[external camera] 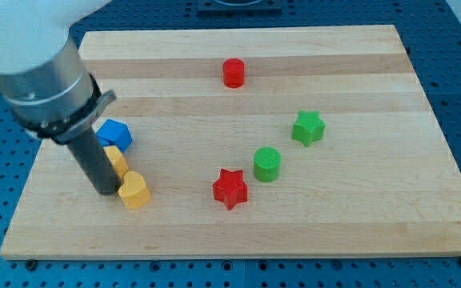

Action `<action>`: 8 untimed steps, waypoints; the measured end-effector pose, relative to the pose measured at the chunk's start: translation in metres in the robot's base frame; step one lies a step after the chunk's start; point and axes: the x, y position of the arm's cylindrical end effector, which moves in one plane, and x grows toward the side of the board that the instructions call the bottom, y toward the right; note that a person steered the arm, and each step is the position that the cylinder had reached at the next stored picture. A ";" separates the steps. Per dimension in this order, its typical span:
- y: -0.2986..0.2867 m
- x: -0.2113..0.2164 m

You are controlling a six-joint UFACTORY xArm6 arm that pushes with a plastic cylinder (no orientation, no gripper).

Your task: Separate the group of blocks

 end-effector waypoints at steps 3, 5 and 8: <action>-0.067 -0.014; -0.082 -0.065; -0.027 -0.040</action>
